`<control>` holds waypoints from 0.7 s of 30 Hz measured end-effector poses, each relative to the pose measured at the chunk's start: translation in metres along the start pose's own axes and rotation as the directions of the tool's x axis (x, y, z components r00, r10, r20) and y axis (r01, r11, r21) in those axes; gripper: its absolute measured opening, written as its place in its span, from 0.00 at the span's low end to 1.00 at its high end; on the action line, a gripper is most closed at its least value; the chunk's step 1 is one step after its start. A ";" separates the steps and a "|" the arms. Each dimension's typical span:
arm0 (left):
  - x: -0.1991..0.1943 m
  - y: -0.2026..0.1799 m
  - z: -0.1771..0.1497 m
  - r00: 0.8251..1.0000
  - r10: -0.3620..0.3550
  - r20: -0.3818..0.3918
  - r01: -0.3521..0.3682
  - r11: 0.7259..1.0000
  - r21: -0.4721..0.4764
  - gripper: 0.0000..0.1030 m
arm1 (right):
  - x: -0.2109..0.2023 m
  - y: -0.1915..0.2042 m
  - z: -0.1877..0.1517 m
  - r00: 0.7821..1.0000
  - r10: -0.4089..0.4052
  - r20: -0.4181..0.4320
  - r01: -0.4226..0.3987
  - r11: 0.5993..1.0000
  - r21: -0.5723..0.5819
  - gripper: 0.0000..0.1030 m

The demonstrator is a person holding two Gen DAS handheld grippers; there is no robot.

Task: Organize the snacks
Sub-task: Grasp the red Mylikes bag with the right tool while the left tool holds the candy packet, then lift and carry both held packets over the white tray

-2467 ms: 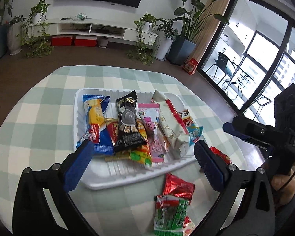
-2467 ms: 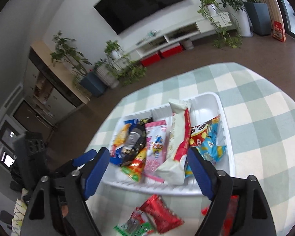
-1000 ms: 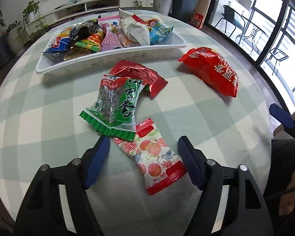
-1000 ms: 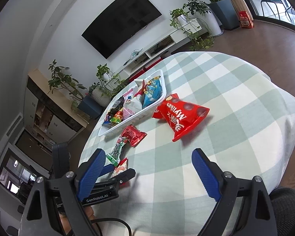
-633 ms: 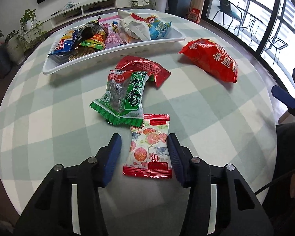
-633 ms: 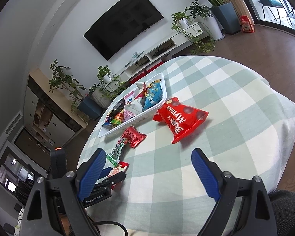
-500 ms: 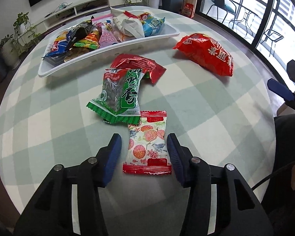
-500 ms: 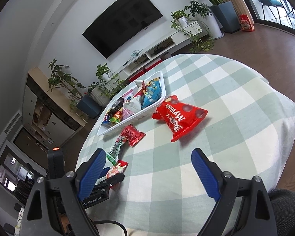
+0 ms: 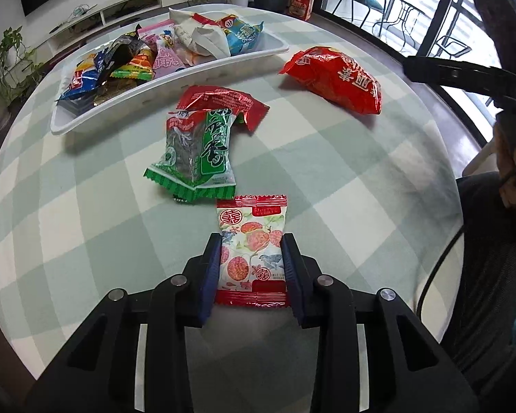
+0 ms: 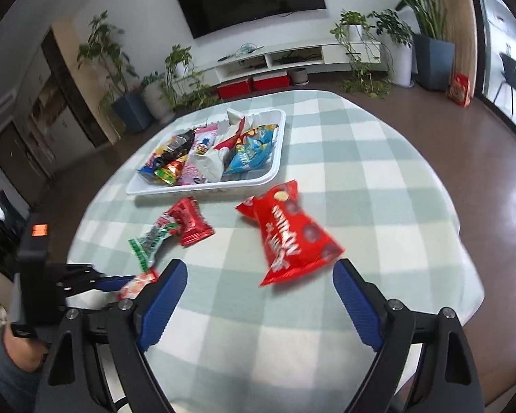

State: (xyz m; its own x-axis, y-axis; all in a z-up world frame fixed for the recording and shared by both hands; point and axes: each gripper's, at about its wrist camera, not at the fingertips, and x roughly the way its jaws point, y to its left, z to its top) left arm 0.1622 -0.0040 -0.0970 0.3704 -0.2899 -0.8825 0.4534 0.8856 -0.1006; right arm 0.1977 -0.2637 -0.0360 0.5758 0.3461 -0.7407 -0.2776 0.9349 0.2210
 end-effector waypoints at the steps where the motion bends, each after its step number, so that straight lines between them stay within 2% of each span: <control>1: -0.003 0.003 -0.004 1.000 -0.013 0.005 0.013 1.000 -0.014 0.31 | 0.006 -0.002 0.003 1.000 -0.001 -0.018 0.001 1.000 -0.014 0.87; 5: -0.012 0.012 -0.020 0.999 -0.046 0.022 0.048 0.997 -0.056 0.31 | 0.035 -0.004 0.013 0.996 -0.018 -0.088 0.011 0.997 -0.079 0.87; 10: -0.020 0.022 -0.032 0.998 -0.048 0.038 0.051 0.996 -0.080 0.31 | 0.064 -0.001 0.024 0.986 -0.034 -0.165 0.010 0.989 -0.146 0.83; 12: -0.021 0.023 -0.035 0.998 -0.050 0.042 0.053 0.995 -0.081 0.31 | 0.077 0.002 0.025 0.976 -0.078 -0.204 0.037 0.980 -0.197 0.82; 15: -0.021 0.024 -0.035 0.998 -0.052 0.044 0.056 0.995 -0.077 0.31 | 0.089 -0.001 0.026 0.961 -0.104 -0.255 0.050 0.977 -0.207 0.70; 16: -0.021 0.023 -0.035 0.998 -0.051 0.045 0.054 0.996 -0.073 0.31 | 0.092 -0.003 0.027 0.957 -0.103 -0.271 0.049 0.979 -0.199 0.63; 19: -0.021 0.022 -0.034 0.998 -0.037 0.044 0.040 0.997 -0.059 0.31 | 0.098 -0.008 0.024 0.948 -0.103 -0.300 0.048 0.981 -0.186 0.60; 21: -0.020 0.019 -0.034 0.999 -0.024 0.043 0.026 0.999 -0.043 0.31 | 0.099 -0.008 0.023 0.950 -0.102 -0.294 0.047 0.981 -0.189 0.60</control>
State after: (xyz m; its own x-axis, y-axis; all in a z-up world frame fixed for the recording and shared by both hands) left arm 0.1357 0.0312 -0.0968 0.3934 -0.3266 -0.8594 0.4274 0.8926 -0.1436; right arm 0.2742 -0.2353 -0.0963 0.3490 0.2105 -0.9132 -0.3909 0.9183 0.0623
